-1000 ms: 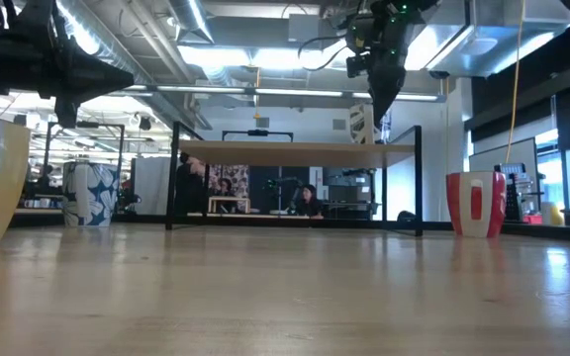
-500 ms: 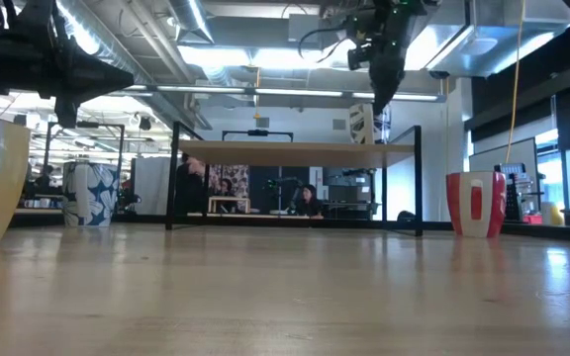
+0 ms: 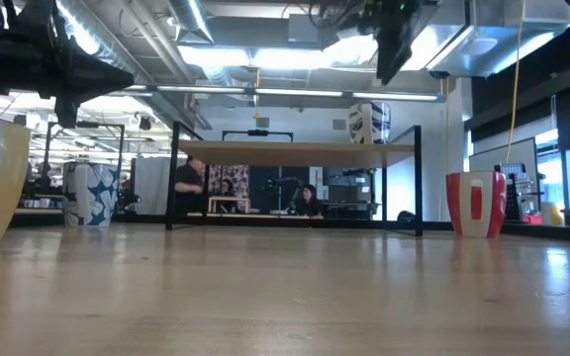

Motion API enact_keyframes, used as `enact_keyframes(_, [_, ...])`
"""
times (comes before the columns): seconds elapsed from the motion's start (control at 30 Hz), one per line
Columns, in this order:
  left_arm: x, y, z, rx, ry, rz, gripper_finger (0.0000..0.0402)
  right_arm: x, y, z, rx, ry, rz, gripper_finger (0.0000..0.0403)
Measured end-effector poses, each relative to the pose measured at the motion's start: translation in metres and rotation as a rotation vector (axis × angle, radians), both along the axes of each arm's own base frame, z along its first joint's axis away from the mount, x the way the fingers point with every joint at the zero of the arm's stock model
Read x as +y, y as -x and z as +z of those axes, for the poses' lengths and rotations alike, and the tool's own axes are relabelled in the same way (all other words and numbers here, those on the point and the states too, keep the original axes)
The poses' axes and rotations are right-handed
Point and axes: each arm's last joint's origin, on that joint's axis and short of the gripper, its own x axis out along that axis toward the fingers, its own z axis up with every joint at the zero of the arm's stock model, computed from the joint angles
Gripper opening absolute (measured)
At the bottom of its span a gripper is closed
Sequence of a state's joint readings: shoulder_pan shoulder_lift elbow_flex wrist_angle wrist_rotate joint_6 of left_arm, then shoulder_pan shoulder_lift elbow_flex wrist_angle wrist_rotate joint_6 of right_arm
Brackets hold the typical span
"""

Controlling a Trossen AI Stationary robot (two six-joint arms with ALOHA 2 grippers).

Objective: Place coffee mugs
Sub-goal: Put the red mug on the shelf

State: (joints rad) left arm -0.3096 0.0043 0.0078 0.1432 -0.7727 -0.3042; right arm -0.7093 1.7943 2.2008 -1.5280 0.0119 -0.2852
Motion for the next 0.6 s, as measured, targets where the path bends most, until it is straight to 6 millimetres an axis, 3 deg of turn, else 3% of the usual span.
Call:
enact_keyframes(0.13, [0.0, 0.0, 0.0, 0.0, 0.0, 0.0, 0.0014, 0.025, 0.014, 0.022, -0.103, -0.059, -0.033, 0.0264])
enact_keyframes(0.27, [0.0, 0.0, 0.0, 0.0, 0.002, 0.012, 0.0014, 0.055, 0.031, 0.029, -0.138, -0.078, -0.056, 0.0259])
enact_keyframes(0.43, [0.001, 0.0, 0.0, 0.001, 0.004, 0.026, 0.0014, 0.08, 0.053, 0.008, -0.104, -0.105, -0.171, 0.0253])
enact_keyframes(0.6, [0.001, 0.0, 0.0, 0.004, 0.003, 0.026, 0.0014, 0.099, 0.072, -0.031, -0.094, -0.141, -0.271, 0.0253])
